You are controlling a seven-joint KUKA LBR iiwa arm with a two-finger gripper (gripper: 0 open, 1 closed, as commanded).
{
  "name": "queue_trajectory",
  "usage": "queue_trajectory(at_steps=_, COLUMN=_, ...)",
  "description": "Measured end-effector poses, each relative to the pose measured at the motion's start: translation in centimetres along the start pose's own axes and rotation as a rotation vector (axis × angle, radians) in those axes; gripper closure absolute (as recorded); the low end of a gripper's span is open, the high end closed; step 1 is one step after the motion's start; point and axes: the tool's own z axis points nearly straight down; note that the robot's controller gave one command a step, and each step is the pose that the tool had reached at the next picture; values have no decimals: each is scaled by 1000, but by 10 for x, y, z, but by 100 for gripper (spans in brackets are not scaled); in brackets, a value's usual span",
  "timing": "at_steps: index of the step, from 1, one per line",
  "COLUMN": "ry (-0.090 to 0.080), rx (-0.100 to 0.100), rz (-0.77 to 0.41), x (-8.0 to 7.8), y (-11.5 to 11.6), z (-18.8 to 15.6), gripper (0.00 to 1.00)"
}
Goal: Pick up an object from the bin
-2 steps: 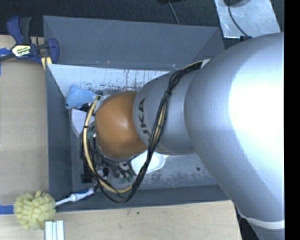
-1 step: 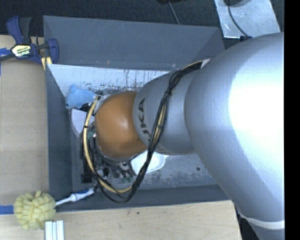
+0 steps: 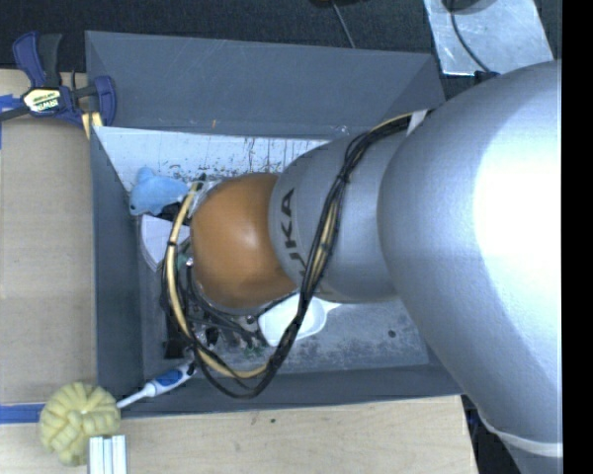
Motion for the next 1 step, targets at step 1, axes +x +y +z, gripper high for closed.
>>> queue_trajectory(at_steps=1, ry=-3, rx=0, rz=1, x=-1, y=0, z=-13, gripper=100)
